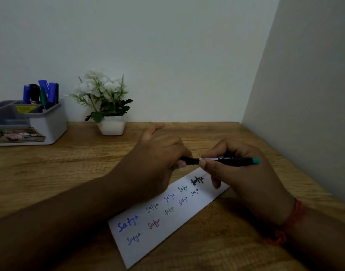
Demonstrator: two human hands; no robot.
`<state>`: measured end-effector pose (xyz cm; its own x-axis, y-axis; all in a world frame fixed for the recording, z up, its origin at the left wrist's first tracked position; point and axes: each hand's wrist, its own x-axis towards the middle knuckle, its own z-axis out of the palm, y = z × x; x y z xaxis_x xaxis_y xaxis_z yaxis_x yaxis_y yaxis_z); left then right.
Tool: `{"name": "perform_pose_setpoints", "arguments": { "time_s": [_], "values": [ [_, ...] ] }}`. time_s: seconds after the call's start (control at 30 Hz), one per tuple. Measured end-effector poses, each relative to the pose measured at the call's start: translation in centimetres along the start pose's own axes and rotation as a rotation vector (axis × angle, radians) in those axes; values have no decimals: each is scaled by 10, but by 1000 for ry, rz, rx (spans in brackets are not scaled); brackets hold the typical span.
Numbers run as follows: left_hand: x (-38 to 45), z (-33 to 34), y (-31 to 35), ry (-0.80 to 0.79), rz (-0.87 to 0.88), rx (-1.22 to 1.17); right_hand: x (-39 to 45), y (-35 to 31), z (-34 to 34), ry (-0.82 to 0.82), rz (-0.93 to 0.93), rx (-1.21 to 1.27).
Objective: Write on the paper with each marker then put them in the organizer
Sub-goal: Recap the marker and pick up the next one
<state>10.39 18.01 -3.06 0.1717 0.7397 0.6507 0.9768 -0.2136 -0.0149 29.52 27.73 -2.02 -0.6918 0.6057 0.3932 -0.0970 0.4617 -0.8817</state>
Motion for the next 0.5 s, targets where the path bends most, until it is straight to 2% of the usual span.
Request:
{"name": "perform_pose_setpoints", "arguments": {
  "time_s": [0.2,0.27,0.4,0.5],
  "values": [
    [8,-5,9,-2,-23,-24,2,-1,-2,57,11,68],
    [12,-8,11,15,-26,-16,5,-1,-3,71,59,201],
    [11,-20,5,-1,-9,127,11,-5,-4,168,40,319],
    [6,-34,-6,-33,-61,238,13,-11,-3,139,36,379]
  ]
}}
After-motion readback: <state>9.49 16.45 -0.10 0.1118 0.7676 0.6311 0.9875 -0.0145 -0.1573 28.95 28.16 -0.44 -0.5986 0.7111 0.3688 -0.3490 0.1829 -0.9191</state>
